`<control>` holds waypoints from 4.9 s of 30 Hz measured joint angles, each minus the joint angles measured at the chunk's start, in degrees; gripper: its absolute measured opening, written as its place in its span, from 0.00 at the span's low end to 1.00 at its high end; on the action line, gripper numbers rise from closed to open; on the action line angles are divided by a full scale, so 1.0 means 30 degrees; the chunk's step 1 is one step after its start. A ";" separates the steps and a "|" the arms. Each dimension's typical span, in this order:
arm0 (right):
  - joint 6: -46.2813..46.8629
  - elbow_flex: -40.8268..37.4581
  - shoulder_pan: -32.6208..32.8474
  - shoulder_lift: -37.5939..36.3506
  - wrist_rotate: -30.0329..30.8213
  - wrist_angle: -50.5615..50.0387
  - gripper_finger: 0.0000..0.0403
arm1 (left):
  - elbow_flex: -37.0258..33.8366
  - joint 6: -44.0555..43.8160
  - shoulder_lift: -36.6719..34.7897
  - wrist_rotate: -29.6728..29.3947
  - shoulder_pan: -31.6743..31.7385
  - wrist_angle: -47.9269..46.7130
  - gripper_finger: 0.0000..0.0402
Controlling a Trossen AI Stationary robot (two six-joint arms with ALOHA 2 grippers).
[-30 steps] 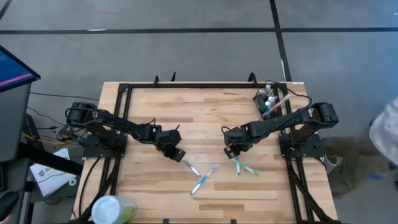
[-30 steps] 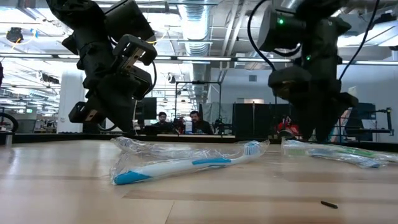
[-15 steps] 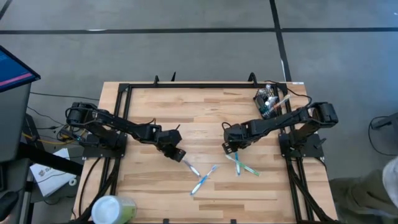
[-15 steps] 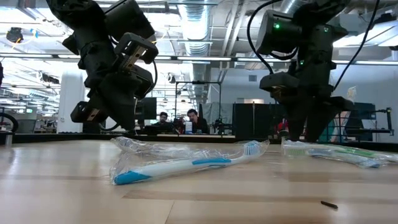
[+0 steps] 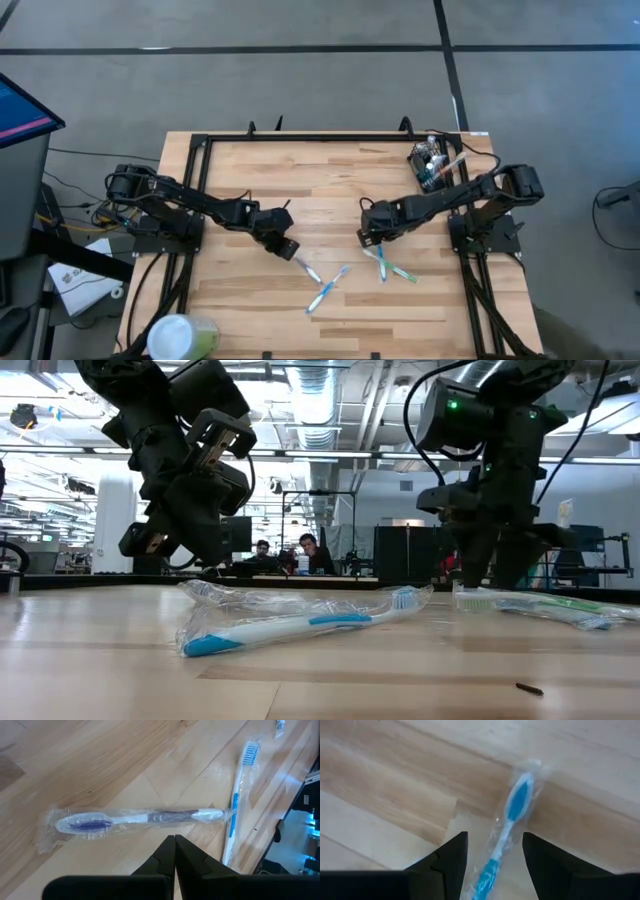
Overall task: Pick & Place toothbrushing station
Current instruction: Put the right blue toothbrush in the right section of wire organizer
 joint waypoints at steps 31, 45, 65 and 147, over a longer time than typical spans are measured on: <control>-0.0638 0.0903 0.0260 0.1399 0.0066 -0.1949 0.17 | 0.0000 0.0131 -0.0015 0.0007 0.0000 0.0655 0.00; -0.1719 0.0903 0.0434 0.1269 0.0088 -0.1889 0.02 | 0.0000 0.0253 -0.0015 0.0000 0.0000 0.0887 0.00; -0.2062 0.0911 0.0358 -0.4456 0.3849 -0.3377 0.00 | 0.0000 0.0270 -0.0015 -0.0022 0.0000 0.1217 0.00; 0.7490 -0.1322 -0.2389 -1.3668 2.4587 -1.7764 0.00 | 0.0000 -0.1559 -0.0022 0.1312 0.0109 0.3506 0.00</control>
